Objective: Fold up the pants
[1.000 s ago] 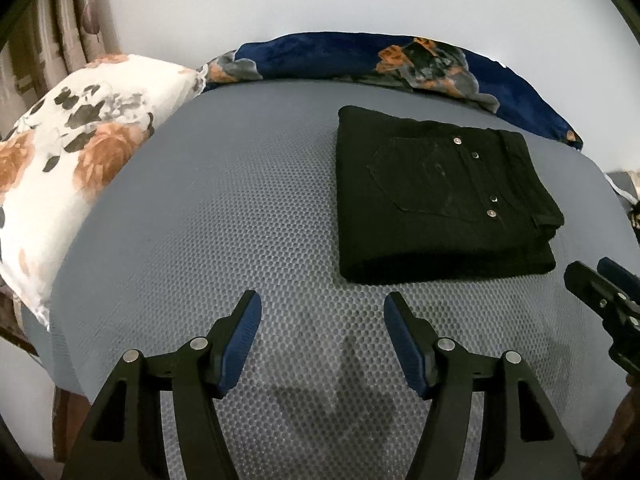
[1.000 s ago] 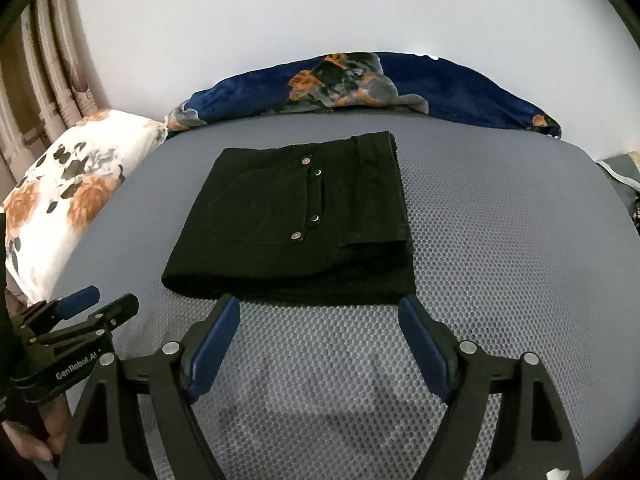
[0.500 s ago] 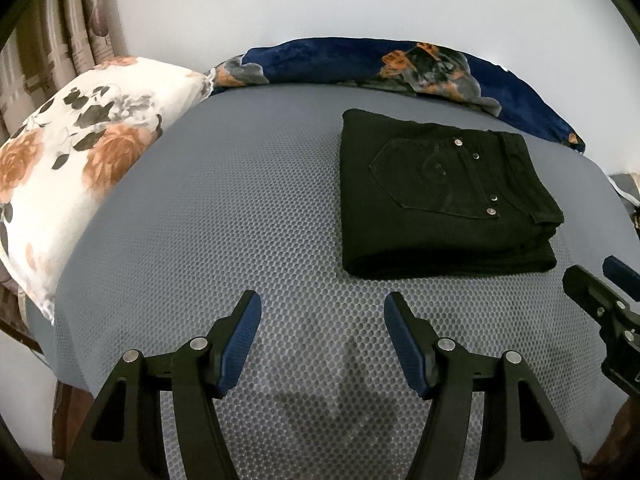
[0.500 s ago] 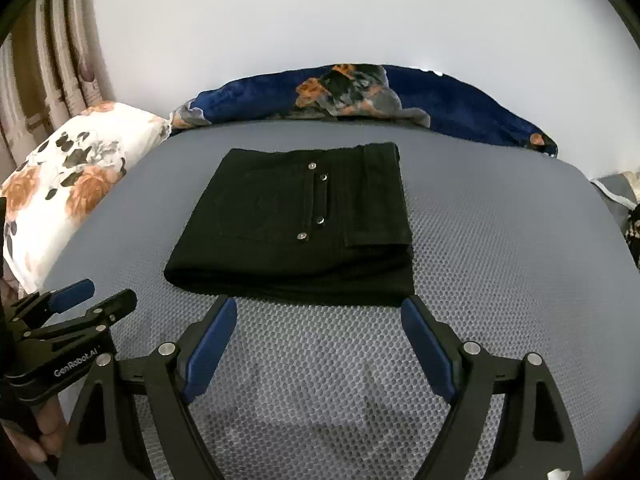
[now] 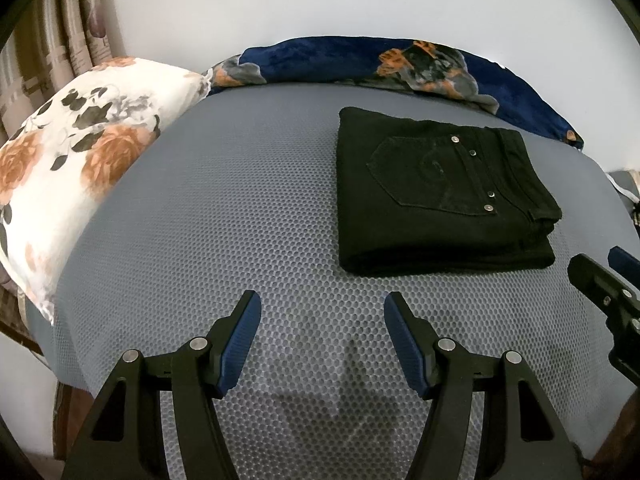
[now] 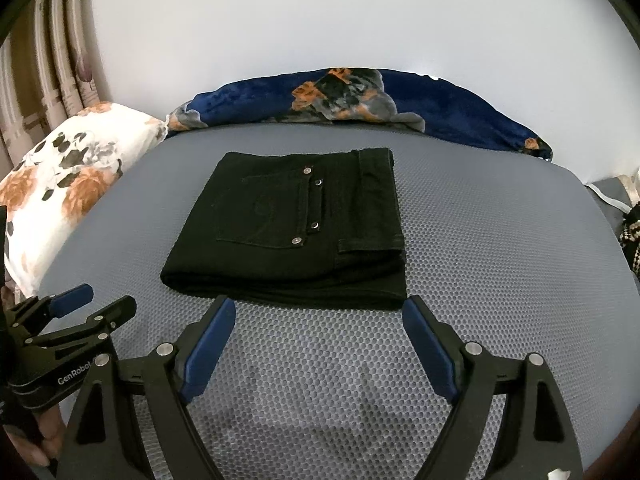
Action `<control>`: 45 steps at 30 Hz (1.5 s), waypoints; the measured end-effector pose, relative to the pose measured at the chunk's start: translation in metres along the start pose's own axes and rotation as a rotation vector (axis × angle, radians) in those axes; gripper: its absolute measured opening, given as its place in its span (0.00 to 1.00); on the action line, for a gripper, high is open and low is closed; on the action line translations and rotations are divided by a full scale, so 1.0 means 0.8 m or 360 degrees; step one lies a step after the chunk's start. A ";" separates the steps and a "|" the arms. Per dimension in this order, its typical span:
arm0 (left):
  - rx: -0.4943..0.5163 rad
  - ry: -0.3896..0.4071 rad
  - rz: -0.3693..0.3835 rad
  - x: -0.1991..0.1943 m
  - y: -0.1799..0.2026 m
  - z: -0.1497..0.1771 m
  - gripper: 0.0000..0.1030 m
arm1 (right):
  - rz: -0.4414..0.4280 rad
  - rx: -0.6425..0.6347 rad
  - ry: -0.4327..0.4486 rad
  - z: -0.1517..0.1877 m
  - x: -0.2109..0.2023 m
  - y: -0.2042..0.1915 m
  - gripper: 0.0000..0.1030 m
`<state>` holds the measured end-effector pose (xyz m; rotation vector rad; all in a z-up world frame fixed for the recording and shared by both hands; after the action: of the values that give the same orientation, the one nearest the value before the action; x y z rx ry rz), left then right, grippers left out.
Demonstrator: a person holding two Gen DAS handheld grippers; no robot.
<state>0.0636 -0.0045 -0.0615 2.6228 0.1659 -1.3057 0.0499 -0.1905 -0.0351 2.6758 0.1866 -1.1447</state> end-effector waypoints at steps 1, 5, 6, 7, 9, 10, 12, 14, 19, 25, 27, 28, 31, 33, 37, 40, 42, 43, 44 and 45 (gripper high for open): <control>0.0000 0.0000 0.0001 0.000 0.000 0.000 0.63 | 0.0001 0.0002 -0.0001 0.000 0.001 0.000 0.81; 0.0009 -0.0002 0.0001 0.001 0.002 0.002 0.63 | -0.0006 0.0000 -0.0008 0.000 0.001 0.000 0.81; 0.0010 -0.0002 0.0001 0.001 0.002 0.002 0.63 | -0.0005 -0.0004 -0.0011 0.001 0.002 -0.001 0.81; 0.0010 -0.0003 0.0001 0.001 0.002 0.002 0.63 | -0.0007 -0.0008 -0.0013 0.002 0.002 -0.002 0.81; 0.0012 -0.0001 0.0000 0.001 0.003 0.002 0.63 | -0.0010 -0.0014 -0.0013 0.002 0.002 -0.003 0.81; 0.0013 0.0000 -0.0001 0.001 0.003 0.002 0.63 | -0.0009 -0.0016 -0.0014 0.003 0.001 -0.005 0.81; 0.0016 0.0002 -0.0001 0.001 0.004 0.003 0.63 | -0.0010 -0.0016 -0.0016 0.003 0.002 -0.006 0.81; 0.0021 0.0006 -0.0002 0.000 0.005 0.004 0.63 | -0.0011 -0.0013 -0.0019 0.004 0.002 -0.006 0.81; 0.0027 -0.0005 -0.0003 0.002 0.006 0.004 0.63 | -0.0008 -0.0015 -0.0023 0.005 0.003 -0.006 0.82; 0.0043 0.0001 -0.0001 0.001 0.008 0.003 0.63 | -0.0008 -0.0018 -0.0034 0.007 0.003 -0.006 0.82; 0.0046 -0.0001 -0.0002 0.002 0.008 0.003 0.63 | -0.0010 -0.0019 -0.0037 0.007 0.003 -0.005 0.82; 0.0045 -0.0001 -0.0003 0.002 0.008 0.003 0.63 | -0.0010 -0.0017 -0.0038 0.006 0.004 -0.005 0.82; 0.0046 -0.0001 -0.0003 0.001 0.009 0.004 0.63 | -0.0010 -0.0010 -0.0044 0.006 0.004 -0.004 0.82; 0.0052 0.0004 -0.0003 0.001 0.010 0.004 0.63 | -0.0009 -0.0012 -0.0041 0.006 0.004 -0.003 0.82; 0.0060 -0.0003 0.0007 0.002 0.010 0.003 0.63 | -0.0012 -0.0014 -0.0041 0.005 0.004 -0.003 0.83; 0.0066 -0.0008 0.0010 0.003 0.011 0.002 0.63 | -0.0009 -0.0014 -0.0050 0.005 0.004 -0.003 0.83; 0.0070 -0.0008 0.0013 0.004 0.010 0.001 0.63 | -0.0014 -0.0012 -0.0051 0.006 0.004 -0.002 0.83; 0.0072 -0.0010 0.0015 0.004 0.010 0.001 0.63 | -0.0012 -0.0013 -0.0054 0.006 0.004 -0.002 0.83; 0.0074 -0.0011 0.0015 0.005 0.010 0.001 0.63 | -0.0012 -0.0013 -0.0056 0.006 0.005 -0.002 0.83; 0.0075 -0.0012 0.0017 0.005 0.010 0.001 0.63 | -0.0013 -0.0012 -0.0055 0.006 0.005 -0.002 0.83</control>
<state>0.0668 -0.0128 -0.0641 2.6538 0.1209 -1.3314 0.0489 -0.1900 -0.0412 2.6488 0.1961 -1.1896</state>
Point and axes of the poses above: each gripper's, at about its wrist camera, not at the fingertips, and x roughly the way its jaws point, y to its right, z to its underside, the point moved 2 cm from there along x, roughly the way its jaws point, and after that the axes turned 15 degrees about -x, right-handed, at the moved point
